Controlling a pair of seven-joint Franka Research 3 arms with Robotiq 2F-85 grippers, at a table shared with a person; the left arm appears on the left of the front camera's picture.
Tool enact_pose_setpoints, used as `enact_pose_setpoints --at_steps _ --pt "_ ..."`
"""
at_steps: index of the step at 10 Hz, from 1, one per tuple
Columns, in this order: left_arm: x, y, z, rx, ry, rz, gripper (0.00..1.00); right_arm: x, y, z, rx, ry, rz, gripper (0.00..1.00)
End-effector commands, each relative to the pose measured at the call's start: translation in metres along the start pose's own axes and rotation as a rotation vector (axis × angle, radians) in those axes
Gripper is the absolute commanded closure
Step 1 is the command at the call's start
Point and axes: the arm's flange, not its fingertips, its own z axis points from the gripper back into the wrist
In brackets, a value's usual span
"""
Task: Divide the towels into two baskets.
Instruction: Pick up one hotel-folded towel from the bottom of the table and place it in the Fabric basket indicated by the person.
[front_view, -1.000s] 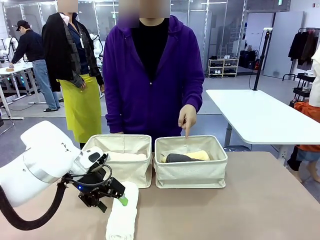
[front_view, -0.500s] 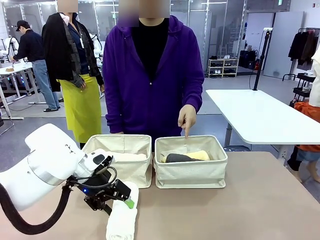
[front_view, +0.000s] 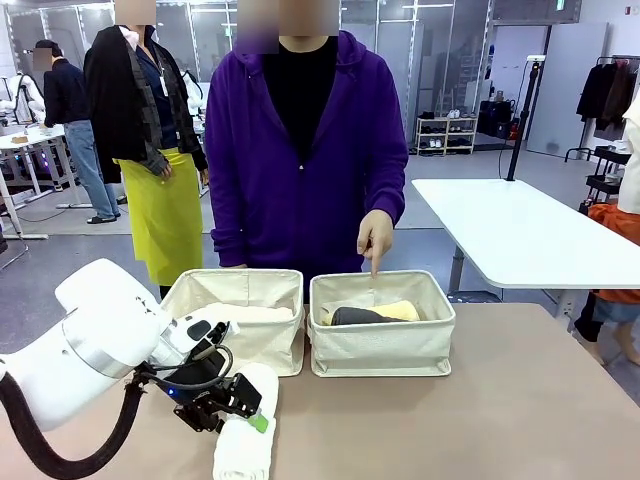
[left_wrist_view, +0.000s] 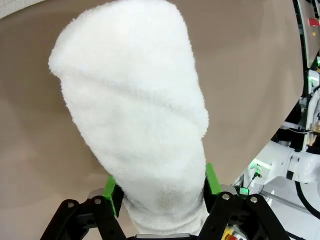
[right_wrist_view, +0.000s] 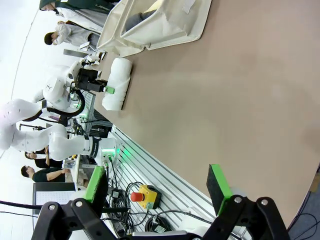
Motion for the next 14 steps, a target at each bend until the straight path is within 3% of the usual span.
enact_pose_setpoints --at_steps 1,4,6,7,10,12,14 --pt "-0.007 0.006 -0.007 -0.031 -0.007 0.0 0.37 0.0 0.004 0.001 0.011 -0.017 0.001 0.0" --pt "-0.008 0.005 -0.003 -0.026 -0.023 0.024 0.61 0.0 0.004 0.001 0.011 -0.017 0.001 0.0" --pt "-0.009 -0.002 0.01 -0.017 -0.046 0.039 0.6 0.0 0.004 0.001 0.011 -0.017 0.001 0.0" --pt "-0.014 -0.014 0.023 -0.016 -0.005 -0.048 0.6 0.0 0.004 0.001 0.011 -0.017 0.001 0.0" --pt "-0.018 -0.042 0.075 -0.032 -0.01 -0.292 0.6 0.0 0.004 0.001 0.011 -0.017 0.001 0.0" --pt "-0.021 -0.053 0.097 -0.075 0.058 -0.62 0.6 0.0 0.004 0.001 0.011 -0.017 0.001 0.0" --pt "-0.019 -0.058 0.104 0.001 0.058 -0.963 0.6 0.0 0.004 0.001 0.011 -0.017 0.001 0.0"
